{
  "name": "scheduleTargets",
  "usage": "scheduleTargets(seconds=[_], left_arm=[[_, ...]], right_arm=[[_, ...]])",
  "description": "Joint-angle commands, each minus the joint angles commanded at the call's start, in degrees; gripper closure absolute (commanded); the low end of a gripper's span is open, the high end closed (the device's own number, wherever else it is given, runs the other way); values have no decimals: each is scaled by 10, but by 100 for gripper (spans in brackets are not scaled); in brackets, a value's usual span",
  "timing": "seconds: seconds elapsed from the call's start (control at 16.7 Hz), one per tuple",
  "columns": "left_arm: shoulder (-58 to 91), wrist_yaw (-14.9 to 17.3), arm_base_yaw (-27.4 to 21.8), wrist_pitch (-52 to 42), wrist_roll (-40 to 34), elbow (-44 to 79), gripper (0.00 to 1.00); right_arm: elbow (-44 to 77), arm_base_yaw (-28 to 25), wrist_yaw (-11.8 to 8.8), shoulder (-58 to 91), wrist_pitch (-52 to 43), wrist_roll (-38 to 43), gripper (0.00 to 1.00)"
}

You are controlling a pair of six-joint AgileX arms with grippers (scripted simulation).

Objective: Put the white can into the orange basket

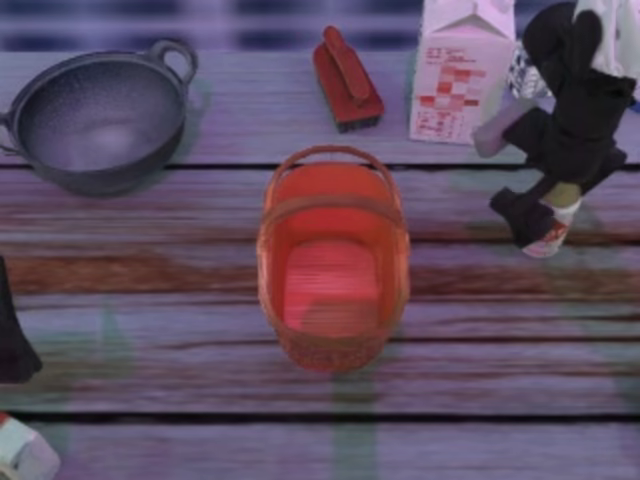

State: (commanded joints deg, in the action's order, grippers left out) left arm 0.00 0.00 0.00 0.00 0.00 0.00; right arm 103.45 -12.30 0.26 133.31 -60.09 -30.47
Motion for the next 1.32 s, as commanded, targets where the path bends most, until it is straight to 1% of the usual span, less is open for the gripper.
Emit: scheduleTargets(seconds=[0.54,0.6,1.14,1.2,1.32], left_arm=[[0,0,0,0,0,0,0],[0,0,0,0,0,0,0],[0,0,0,0,0,0,0],[0,0,0,0,0,0,0],[0,0,0,0,0,0,0]], right_arm=[[0,0,0,0,0,0,98],[0,0,0,0,0,0,100],[0,2,0,-1,0,1,100],[-1,0,-4,-1,6,2,100],[-10,-4,-25,-3,36,10,100]])
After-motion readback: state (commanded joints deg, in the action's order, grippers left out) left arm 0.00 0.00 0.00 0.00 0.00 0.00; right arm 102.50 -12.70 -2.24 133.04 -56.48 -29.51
